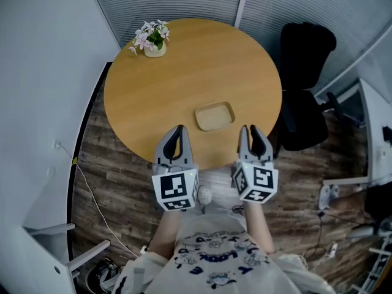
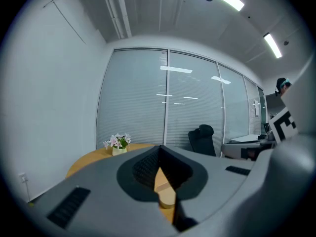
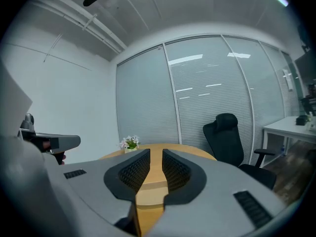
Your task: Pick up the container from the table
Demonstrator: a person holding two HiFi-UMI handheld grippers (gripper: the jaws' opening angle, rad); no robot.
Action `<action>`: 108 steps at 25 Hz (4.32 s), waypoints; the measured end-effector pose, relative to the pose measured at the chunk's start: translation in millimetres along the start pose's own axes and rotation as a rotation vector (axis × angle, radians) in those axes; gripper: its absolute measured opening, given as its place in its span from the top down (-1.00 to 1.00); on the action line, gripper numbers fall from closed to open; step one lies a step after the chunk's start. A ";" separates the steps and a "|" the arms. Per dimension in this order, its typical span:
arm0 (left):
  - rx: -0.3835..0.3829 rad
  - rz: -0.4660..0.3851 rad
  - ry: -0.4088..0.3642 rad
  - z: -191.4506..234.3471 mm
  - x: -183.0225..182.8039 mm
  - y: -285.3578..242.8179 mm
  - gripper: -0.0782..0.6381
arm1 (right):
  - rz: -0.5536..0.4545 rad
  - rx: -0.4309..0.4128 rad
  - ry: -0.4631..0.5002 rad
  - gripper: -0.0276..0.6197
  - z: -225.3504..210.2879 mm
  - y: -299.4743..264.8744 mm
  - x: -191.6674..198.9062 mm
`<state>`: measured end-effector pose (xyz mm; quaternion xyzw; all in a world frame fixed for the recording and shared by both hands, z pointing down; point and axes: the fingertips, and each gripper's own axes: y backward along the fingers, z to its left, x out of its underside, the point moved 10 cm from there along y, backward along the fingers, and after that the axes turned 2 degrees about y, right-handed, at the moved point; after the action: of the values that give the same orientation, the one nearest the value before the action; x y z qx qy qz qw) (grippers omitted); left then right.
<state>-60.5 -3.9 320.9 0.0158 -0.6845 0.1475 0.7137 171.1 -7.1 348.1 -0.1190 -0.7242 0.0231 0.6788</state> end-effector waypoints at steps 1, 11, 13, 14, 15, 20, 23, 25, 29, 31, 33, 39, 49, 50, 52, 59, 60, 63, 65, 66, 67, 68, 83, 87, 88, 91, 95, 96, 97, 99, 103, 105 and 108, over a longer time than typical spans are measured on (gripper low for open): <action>0.000 0.008 0.002 0.2 1.1 -5.4 0.77 | 0.009 0.000 -0.002 0.73 -1.4 -5.3 1.1; 0.019 0.084 0.014 15.5 16.7 -54.7 0.77 | 0.093 0.026 -0.013 0.73 -8.5 -52.6 18.4; 0.028 0.099 0.015 21.9 18.5 -68.2 0.77 | 0.108 0.039 -0.012 0.73 -8.5 -64.5 20.3; 0.034 0.108 0.015 25.2 19.4 -75.4 0.77 | 0.114 0.046 -0.011 0.73 -8.6 -70.6 20.7; 0.039 0.117 0.015 28.4 20.5 -83.0 0.77 | 0.118 0.051 -0.009 0.73 -8.9 -76.9 20.7; 0.063 0.158 0.030 38.9 26.1 -117.6 0.77 | 0.154 0.084 -0.001 0.73 -13.1 -102.8 27.0; 0.082 0.192 0.019 44.4 34.9 -133.8 0.77 | 0.191 0.106 -0.001 0.73 -15.6 -113.7 36.1; 0.093 0.217 0.022 45.3 42.3 -142.6 0.77 | 0.215 0.118 -0.001 0.73 -18.1 -118.6 42.6; 0.111 0.264 0.025 46.3 57.3 -157.4 0.77 | 0.266 0.134 -0.003 0.73 -22.1 -129.4 58.0; 0.119 0.285 0.024 46.0 64.5 -163.1 0.77 | 0.286 0.143 -0.008 0.73 -24.6 -134.1 65.3; 0.127 0.307 0.021 45.5 72.0 -168.0 0.77 | 0.305 0.148 -0.013 0.73 -27.3 -138.2 72.1; 0.126 0.376 0.022 47.3 93.6 -181.6 0.77 | 0.354 0.148 -0.024 0.73 -32.6 -148.8 91.0; 0.113 0.467 0.037 47.0 127.1 -193.3 0.77 | 0.452 0.162 -0.044 0.69 -43.9 -156.4 125.7; 0.112 0.473 0.038 46.6 129.8 -193.7 0.77 | 0.457 0.161 -0.046 0.69 -44.3 -157.3 128.0; 0.113 0.487 0.035 45.6 134.9 -193.8 0.77 | 0.469 0.158 -0.050 0.69 -44.1 -158.7 133.1; 0.111 0.530 0.035 44.5 149.9 -192.0 0.77 | 0.517 0.180 -0.089 0.69 -48.7 -159.9 153.5; 0.109 0.534 0.036 44.7 152.0 -192.5 0.77 | 0.522 0.182 -0.096 0.69 -49.3 -160.4 155.9; 0.107 0.543 0.037 45.9 156.7 -193.9 0.77 | 0.525 0.180 -0.096 0.70 -49.1 -163.4 160.1; 0.107 0.551 0.040 46.8 159.3 -193.9 0.77 | 0.523 0.175 -0.091 0.70 -48.6 -166.0 161.5; 0.107 0.557 0.043 47.3 160.8 -193.3 0.77 | 0.522 0.173 -0.090 0.70 -48.5 -167.2 162.2; 0.106 0.564 0.046 47.7 162.4 -192.5 0.77 | 0.521 0.171 -0.092 0.70 -48.5 -168.1 162.9; 0.106 0.567 0.048 48.0 163.4 -192.1 0.77 | 0.521 0.171 -0.094 0.70 -48.5 -168.8 163.4; 0.103 0.559 0.071 46.3 160.7 -189.0 0.77 | 0.491 0.156 -0.136 0.82 -45.8 -167.8 159.6; 0.100 0.537 0.074 46.3 150.5 -186.0 0.77 | 0.456 0.147 -0.144 0.83 -40.6 -167.2 147.0; 0.100 0.528 0.073 46.5 147.5 -185.4 0.77 | 0.445 0.144 -0.142 0.83 -39.4 -167.1 143.0; 0.100 0.487 0.064 46.2 135.2 -184.3 0.77 | 0.407 0.134 -0.134 0.83 -36.7 -166.2 127.7; 0.102 0.433 0.066 43.8 115.8 -181.0 0.77 | 0.348 0.139 -0.126 0.83 -35.5 -163.1 103.0; 0.103 0.416 0.064 43.4 110.2 -180.2 0.77 | 0.334 0.142 -0.123 0.83 -35.3 -161.9 97.1; 0.104 0.402 0.062 43.2 104.9 -179.2 0.77 | 0.319 0.143 -0.121 0.83 -35.1 -160.8 91.3; 0.102 0.375 0.057 42.9 94.6 -176.8 0.77 | 0.288 0.139 -0.115 0.83 -34.3 -158.7 79.1; 0.099 0.308 0.058 41.2 71.4 -171.7 0.77 | 0.229 0.131 -0.102 0.83 -32.0 -152.4 54.8; 0.098 0.284 0.060 41.3 61.7 -169.7 0.77 | 0.196 0.127 -0.098 0.83 -30.0 -150.9 42.7; 0.094 0.231 0.058 41.8 44.0 -167.6 0.77 | 0.154 0.124 -0.098 0.83 -26.2 -148.6 27.5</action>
<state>-61.5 -165.2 396.8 -0.0340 -0.6533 0.2607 0.7100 174.7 -149.1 406.0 -0.1306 -0.7423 0.1257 0.6450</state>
